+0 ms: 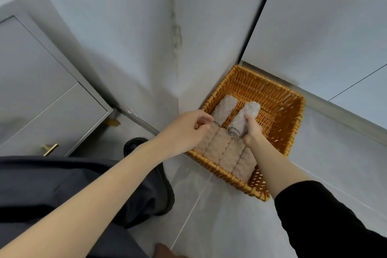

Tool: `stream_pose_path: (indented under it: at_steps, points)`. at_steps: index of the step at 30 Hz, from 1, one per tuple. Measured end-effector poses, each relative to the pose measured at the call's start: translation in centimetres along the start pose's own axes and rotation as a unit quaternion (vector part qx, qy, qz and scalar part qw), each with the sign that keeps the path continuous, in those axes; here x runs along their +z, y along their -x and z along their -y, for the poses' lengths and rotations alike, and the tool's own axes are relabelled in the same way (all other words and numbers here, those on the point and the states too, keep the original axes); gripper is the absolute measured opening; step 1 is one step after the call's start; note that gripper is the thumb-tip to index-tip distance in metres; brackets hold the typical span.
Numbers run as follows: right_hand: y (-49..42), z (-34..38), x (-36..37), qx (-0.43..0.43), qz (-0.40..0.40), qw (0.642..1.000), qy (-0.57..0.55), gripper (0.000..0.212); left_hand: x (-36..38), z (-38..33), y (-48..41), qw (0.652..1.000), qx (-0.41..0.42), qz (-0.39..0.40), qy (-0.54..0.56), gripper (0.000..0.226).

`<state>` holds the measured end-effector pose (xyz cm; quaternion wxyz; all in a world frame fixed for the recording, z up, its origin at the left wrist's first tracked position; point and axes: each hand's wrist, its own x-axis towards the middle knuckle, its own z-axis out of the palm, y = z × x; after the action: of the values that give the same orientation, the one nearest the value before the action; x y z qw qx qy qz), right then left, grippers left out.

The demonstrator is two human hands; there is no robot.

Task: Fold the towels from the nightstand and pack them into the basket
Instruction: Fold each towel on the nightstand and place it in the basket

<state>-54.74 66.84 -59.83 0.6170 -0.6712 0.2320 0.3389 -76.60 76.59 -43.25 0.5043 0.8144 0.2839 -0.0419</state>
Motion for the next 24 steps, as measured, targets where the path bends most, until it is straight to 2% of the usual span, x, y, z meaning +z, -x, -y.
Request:
stream_pose_path:
  at_steps: [2, 6, 10, 14, 17, 20, 24]
  points:
    - [-1.5, 0.3, 0.6, 0.003, 0.004, 1.000, 0.003, 0.054, 0.2, 0.2, -0.5, 1.000, -0.001, 0.008, 0.011, 0.022]
    - [-3.7, 0.7, 1.6, 0.005, 0.019, 1.000, 0.006, 0.038, 0.4, 0.4, -1.4, 1.000, -0.003, 0.026, 0.011, 0.022]
    - [-5.1, 0.3, 2.0, 0.010, 0.003, 1.000, 0.028, 0.048, 0.1, 0.3, -1.9, 0.999, -0.012, 0.025, 0.016, 0.022]
    - [-5.9, -0.4, 2.5, 0.046, 0.036, 0.997, 0.041, 0.034, -0.1, 0.2, -2.4, 1.000, -0.017, 0.022, 0.013, 0.023]
    - [-6.4, -0.8, 2.6, 0.055, 0.052, 0.997, 0.019, 0.031, -0.1, 0.2, -2.4, 0.999, -0.016, 0.026, 0.013, 0.023]
    - [-6.9, -1.4, 2.5, 0.045, 0.033, 0.997, 0.045, 0.034, -0.2, 0.2, -2.2, 0.999, -0.017, 0.030, 0.007, 0.023]
    - [-7.4, -2.2, 2.4, -0.019, -0.030, 0.988, 0.149, 0.033, -0.4, 0.1, -2.1, 0.999, -0.023, 0.031, 0.006, 0.022]
